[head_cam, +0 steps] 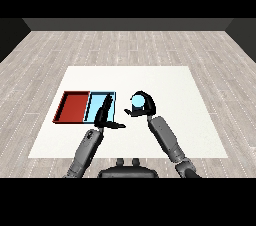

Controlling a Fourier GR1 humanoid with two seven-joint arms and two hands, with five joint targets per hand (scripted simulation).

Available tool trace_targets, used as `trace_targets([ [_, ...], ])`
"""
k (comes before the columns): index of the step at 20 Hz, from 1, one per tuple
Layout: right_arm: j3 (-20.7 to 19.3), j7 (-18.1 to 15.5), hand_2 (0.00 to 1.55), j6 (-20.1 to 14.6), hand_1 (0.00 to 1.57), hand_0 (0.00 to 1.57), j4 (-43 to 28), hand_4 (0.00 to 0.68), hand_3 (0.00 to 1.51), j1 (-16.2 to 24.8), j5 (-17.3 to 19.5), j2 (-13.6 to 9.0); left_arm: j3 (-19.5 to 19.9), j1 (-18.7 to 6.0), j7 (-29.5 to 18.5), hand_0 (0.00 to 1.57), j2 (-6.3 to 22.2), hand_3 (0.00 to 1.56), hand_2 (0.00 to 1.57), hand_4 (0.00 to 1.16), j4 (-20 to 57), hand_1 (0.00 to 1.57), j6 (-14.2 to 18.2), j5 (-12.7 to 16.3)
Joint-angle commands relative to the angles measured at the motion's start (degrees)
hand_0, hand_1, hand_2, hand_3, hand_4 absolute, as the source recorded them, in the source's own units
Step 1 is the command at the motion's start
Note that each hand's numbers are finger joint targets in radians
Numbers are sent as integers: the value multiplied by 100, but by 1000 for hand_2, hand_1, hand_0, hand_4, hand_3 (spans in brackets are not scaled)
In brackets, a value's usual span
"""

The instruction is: Pick the blue can and put it in the blue box

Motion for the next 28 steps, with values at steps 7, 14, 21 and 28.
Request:
trace_targets([
  [7,-60,315,1447,192,1404,1404,-517,662,1412,246,309,116,-151,-332,-165,0,-4,0,0,0,869,0,126,167],
  [14,85,-224,1443,322,1399,1399,-80,679,1405,39,132,131,-488,-769,235,0,-4,0,0,0,1020,0,428,354],
  [21,382,-319,1444,82,1399,1399,189,666,1407,-251,-120,131,-1124,-697,-591,0,-4,0,0,0,1662,0,673,982],
  [28,504,-269,1429,27,1408,1408,30,651,1391,-158,62,132,-893,-989,-117,0,61,0,0,0,1361,0,601,824],
])
